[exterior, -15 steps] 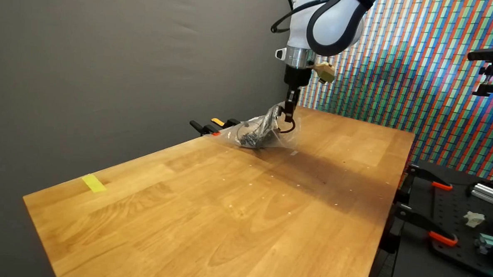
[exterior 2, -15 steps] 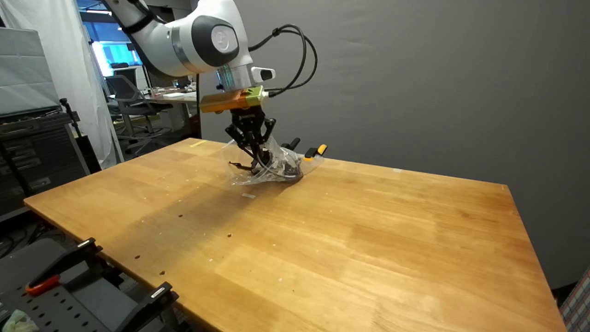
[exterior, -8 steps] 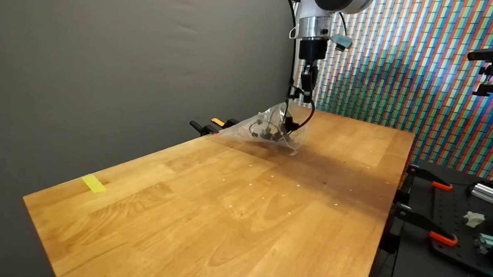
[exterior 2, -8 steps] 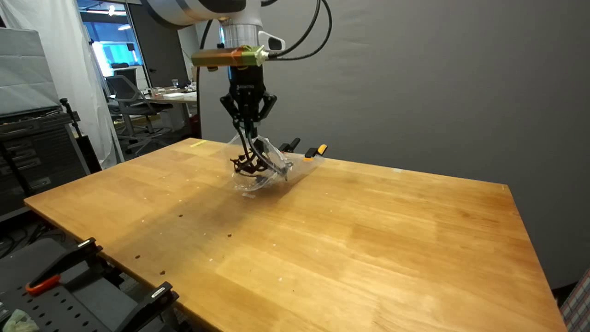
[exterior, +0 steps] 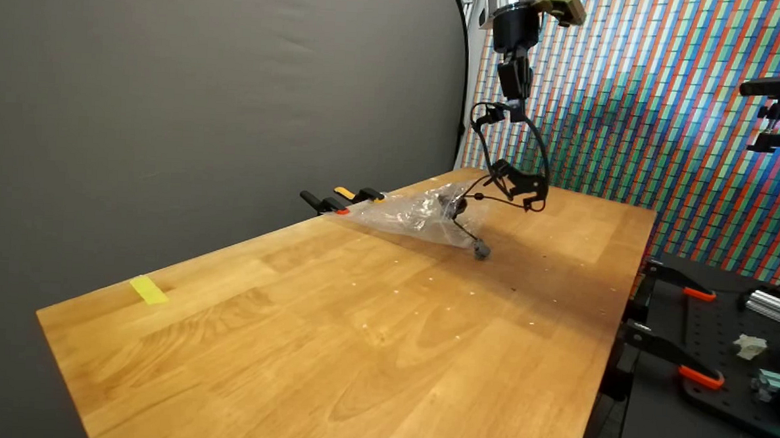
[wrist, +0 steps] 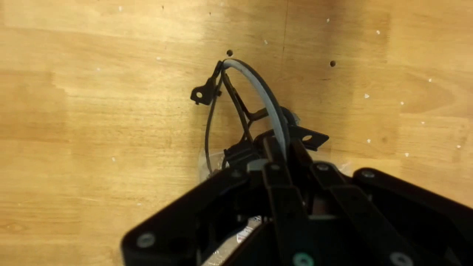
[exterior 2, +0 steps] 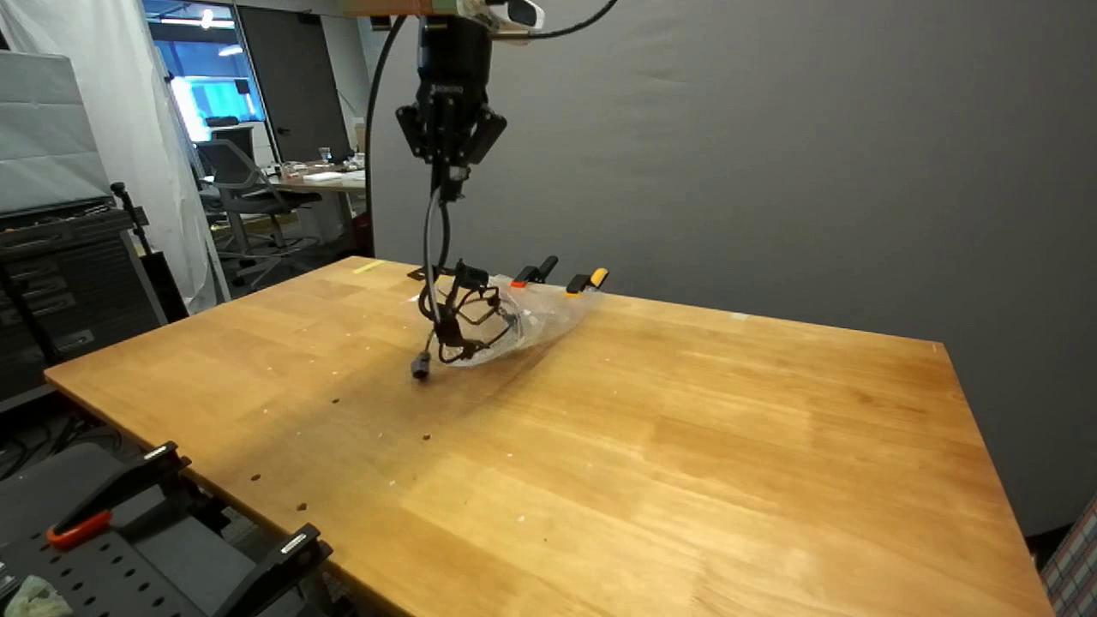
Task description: Remove the cable from the clear plastic
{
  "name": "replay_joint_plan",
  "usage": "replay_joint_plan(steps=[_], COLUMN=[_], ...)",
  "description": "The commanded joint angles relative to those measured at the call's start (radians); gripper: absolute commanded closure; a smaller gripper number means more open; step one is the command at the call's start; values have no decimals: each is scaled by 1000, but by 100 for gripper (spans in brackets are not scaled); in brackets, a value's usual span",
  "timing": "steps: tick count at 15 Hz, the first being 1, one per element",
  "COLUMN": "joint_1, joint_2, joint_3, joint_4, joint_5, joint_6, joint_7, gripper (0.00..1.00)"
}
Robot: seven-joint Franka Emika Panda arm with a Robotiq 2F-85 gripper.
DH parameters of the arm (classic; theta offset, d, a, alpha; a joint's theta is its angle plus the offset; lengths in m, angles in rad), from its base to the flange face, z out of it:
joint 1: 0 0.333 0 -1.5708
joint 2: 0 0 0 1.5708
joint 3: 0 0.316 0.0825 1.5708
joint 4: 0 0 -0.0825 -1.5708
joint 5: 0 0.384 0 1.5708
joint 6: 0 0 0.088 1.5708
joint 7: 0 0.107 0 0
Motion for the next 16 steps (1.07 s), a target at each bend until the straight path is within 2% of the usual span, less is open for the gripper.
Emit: replay_joint_plan(steps=[1, 4, 11, 13, 16], joint_1=[5, 14, 45, 71, 110], joint_2=[-29, -31, -3, -13, -1], joint_3=[2, 10, 34, 56, 93], joint_4=[92, 162, 362, 394, 431], joint_5=[23, 27, 111, 160, 247], joint_6=[-171, -297, -687, -741, -756], joint_7=[82, 143, 205, 244, 284], gripper=[90, 90, 90, 90, 90])
